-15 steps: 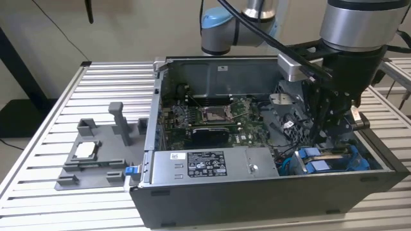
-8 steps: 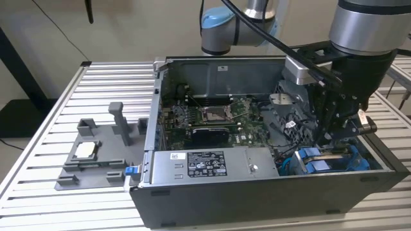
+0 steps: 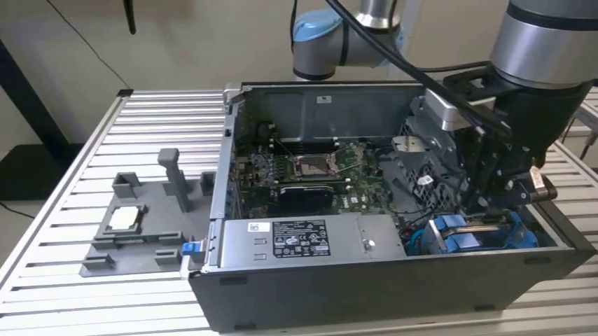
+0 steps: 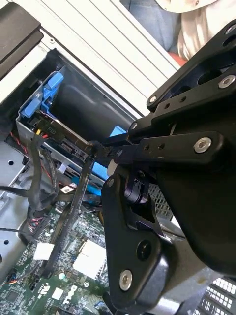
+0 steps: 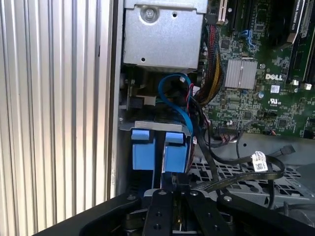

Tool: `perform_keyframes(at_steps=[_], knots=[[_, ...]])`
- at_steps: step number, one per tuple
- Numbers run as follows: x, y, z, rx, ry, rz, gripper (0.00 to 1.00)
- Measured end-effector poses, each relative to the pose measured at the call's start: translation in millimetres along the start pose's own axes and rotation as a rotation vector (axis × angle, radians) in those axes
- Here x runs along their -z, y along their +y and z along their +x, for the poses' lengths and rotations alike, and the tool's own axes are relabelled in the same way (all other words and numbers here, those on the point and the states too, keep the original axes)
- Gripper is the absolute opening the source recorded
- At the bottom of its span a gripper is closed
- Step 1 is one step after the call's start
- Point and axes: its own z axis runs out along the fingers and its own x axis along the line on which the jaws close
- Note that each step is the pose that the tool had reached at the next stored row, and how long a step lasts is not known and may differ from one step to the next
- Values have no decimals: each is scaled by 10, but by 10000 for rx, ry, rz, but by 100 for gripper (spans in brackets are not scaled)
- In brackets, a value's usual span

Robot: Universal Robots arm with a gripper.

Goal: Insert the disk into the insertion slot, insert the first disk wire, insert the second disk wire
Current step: 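Insert the second disk wire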

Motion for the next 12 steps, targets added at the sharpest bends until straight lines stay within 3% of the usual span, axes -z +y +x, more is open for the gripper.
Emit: perform_keyframes(at_steps=[5,12], knots=[[-24,-26,9,-44,-73,-17,16],[-66,-89,14,-106,-99,-73,16]])
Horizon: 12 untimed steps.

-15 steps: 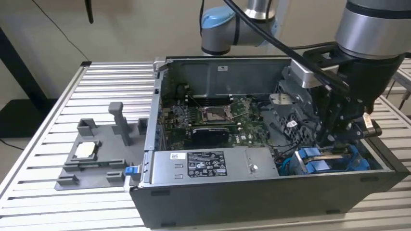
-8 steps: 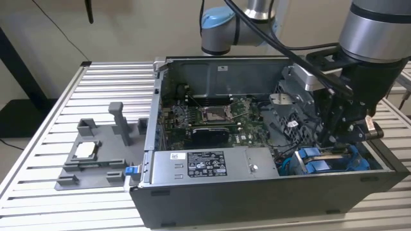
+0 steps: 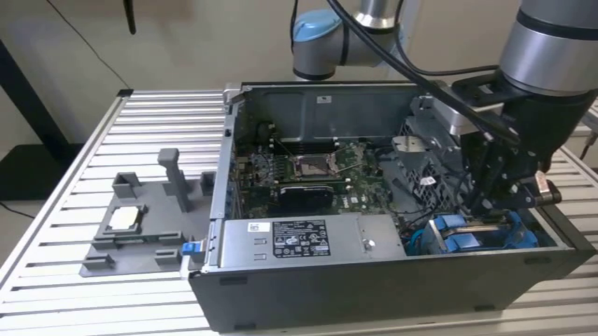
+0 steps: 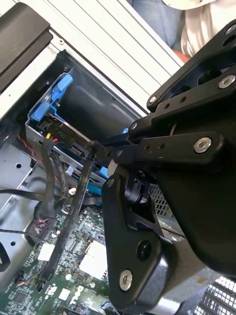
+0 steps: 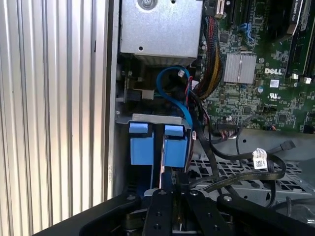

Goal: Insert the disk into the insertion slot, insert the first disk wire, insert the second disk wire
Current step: 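Insert the second disk wire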

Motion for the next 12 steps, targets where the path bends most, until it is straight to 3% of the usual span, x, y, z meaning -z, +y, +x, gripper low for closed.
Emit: perform_keyframes(at_steps=[6,12], knots=[[-5,-4,-1,-28,3,-5,16],[-29,-24,-7,-153,32,-76,16]])
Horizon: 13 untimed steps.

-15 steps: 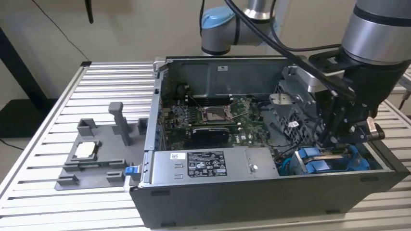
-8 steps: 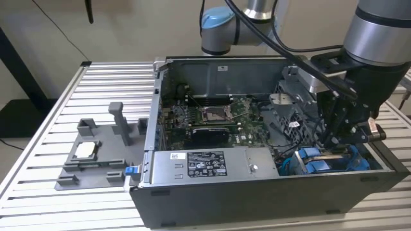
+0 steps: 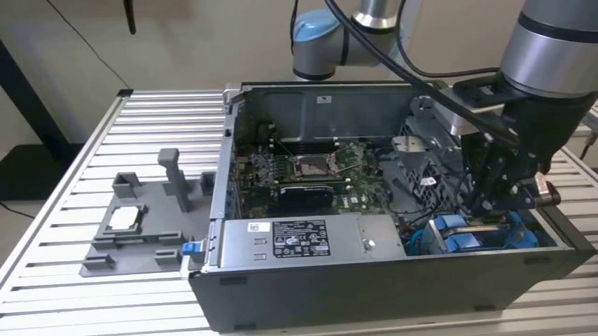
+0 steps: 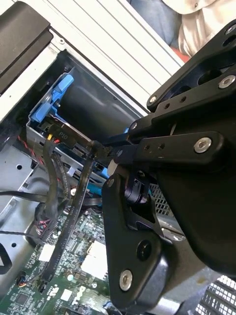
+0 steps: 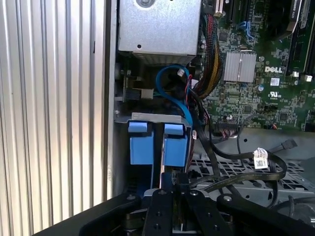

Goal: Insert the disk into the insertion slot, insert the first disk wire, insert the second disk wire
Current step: 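Insert the second disk wire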

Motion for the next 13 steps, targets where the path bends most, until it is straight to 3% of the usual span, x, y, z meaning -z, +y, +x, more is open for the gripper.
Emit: perform_keyframes(at_steps=[2,6,9,13], knots=[[-17,-5,-4,-85,4,-54,16],[-38,-42,-4,-144,9,-236,16],[-44,-90,-4,-144,8,-252,16],[-46,-93,-5,-148,8,-252,16]])
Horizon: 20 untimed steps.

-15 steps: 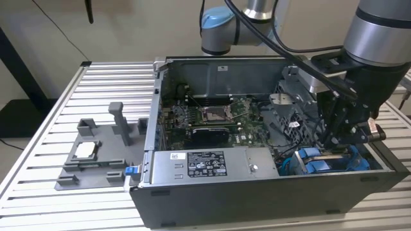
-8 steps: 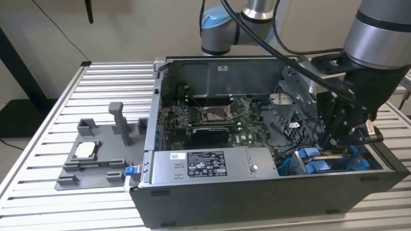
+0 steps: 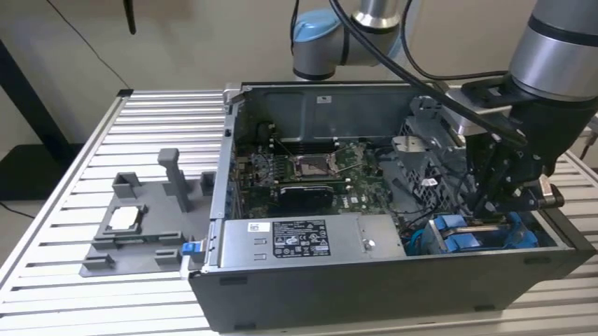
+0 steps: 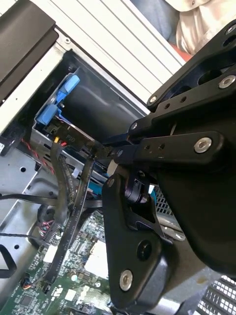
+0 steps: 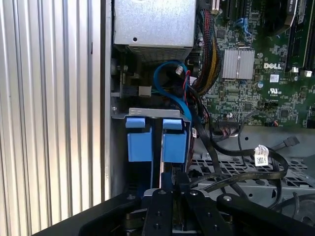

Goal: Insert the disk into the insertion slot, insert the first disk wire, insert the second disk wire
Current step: 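Insert the second disk wire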

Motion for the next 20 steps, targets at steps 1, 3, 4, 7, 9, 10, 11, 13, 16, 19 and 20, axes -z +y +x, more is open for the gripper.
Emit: perform_keyframes(at_steps=[1,3,4,7,9,10,11,13,16,19,20], knots=[[-2,-1,-9,-16,-1,0,16],[-3,-2,-34,-67,5,-1,16],[-5,-2,-46,-93,6,-2,16],[-18,-1,-53,-133,8,-4,16],[-31,-2,-54,-146,9,-5,16],[-37,-3,-54,-155,11,-5,16],[-43,-4,-54,-164,12,-5,16],[-52,-10,-54,-175,14,-5,16],[-63,-15,-54,-189,13,-5,16],[-75,-18,-54,-219,22,-6,16],[-82,-18,-54,-229,16,-6,16]])
